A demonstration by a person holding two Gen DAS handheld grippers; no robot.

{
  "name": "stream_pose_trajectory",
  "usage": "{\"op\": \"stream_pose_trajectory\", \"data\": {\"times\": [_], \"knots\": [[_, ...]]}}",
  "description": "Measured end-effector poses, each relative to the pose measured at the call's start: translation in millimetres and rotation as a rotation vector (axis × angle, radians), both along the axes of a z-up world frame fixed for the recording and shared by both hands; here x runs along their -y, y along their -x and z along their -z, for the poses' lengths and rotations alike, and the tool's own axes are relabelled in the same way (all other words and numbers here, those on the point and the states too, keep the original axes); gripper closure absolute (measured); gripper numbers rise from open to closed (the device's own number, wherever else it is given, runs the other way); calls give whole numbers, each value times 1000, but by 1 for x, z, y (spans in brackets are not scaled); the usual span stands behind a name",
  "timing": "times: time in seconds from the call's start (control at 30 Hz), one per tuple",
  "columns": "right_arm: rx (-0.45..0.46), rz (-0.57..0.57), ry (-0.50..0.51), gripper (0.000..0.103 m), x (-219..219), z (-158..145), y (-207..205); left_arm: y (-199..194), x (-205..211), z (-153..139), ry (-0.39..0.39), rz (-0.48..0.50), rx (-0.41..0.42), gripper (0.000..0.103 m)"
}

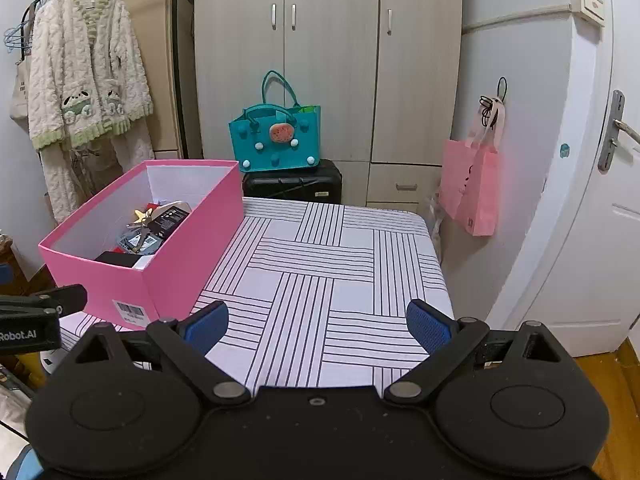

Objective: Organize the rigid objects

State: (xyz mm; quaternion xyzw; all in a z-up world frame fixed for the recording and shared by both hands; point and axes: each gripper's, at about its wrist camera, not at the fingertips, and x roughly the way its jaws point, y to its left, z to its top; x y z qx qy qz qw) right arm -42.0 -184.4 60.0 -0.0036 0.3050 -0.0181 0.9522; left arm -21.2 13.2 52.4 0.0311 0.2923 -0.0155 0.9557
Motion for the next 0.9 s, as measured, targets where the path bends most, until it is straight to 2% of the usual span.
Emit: {"op": "stream_pose_trajectory", "data": {"times": [0.53,0.9], "knots": [[8,31,-2,5,0,7,0,-2,-2,9,-2,10,-12,0],[7,13,-8,5,-4,12,3,0,-3,8,-12,3,-5,0]]}}
